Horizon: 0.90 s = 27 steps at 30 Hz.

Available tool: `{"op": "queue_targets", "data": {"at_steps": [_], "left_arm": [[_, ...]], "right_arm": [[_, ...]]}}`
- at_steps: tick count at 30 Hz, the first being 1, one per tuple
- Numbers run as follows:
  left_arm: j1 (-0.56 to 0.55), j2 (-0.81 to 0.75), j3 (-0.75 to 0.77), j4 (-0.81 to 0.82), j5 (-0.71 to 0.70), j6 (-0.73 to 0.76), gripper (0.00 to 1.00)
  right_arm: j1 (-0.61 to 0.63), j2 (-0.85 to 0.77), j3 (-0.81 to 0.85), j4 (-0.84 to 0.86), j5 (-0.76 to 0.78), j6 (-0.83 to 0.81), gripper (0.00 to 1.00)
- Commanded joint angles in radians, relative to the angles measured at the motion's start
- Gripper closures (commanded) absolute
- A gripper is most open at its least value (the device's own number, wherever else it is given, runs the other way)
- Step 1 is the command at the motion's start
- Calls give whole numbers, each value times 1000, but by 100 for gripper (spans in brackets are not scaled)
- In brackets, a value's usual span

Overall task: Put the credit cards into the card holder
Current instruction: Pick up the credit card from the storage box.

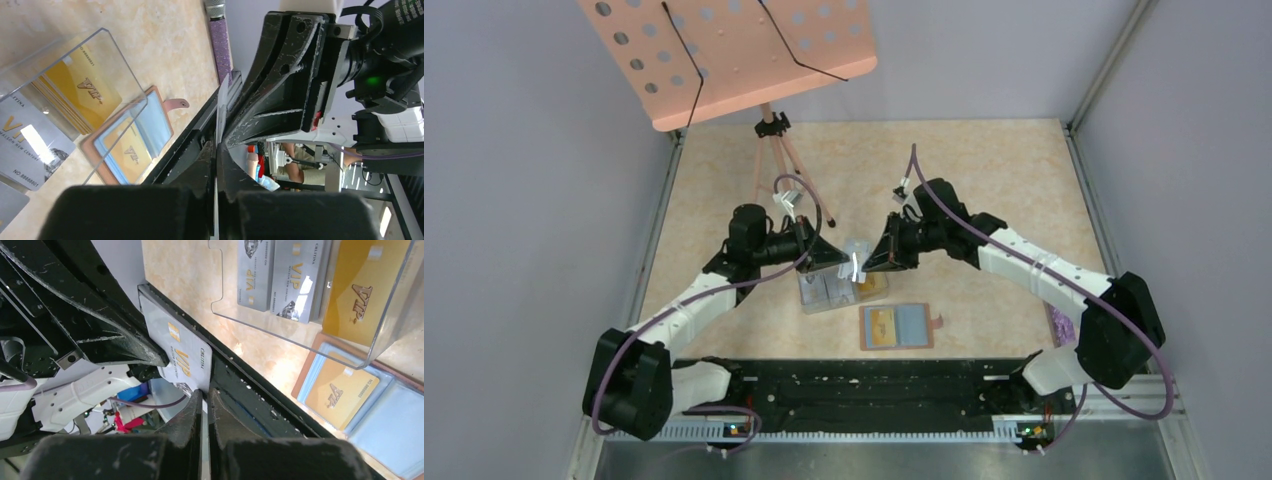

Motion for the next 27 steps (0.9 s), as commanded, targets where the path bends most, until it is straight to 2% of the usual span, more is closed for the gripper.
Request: {"op": "queue_targets", "data": {"at_steps": [1,8,12,16,21,22,25,27], "left_arm": [[-16,-46,-20,90,40,-30,100],[-16,-80,-40,121,28,-90,100],[-15,-108,-100,311,32,-234,100],[-16,-110,-177,585,44,-407,100],[-15,-86,-202,866,74,-546,100],[-15,-81,-202,905,77,-568,100],[-18,-73,-195,942,98,-596,100],[-19,-81,-189,875,109,-561,100]], "right_arm": [[3,-29,11,61,-12,13,98],[-21,-94,-6,59,38,17,53],[-65,-164,-45,60,43,23,35],[-109,-225,-86,73,-4,33,33],[-126,-258,-124,64,-26,48,52],[-126,-257,-129,55,-24,44,53],[-127,-264,-138,8,7,24,53],[-127,-265,-144,-37,37,0,52]]}}
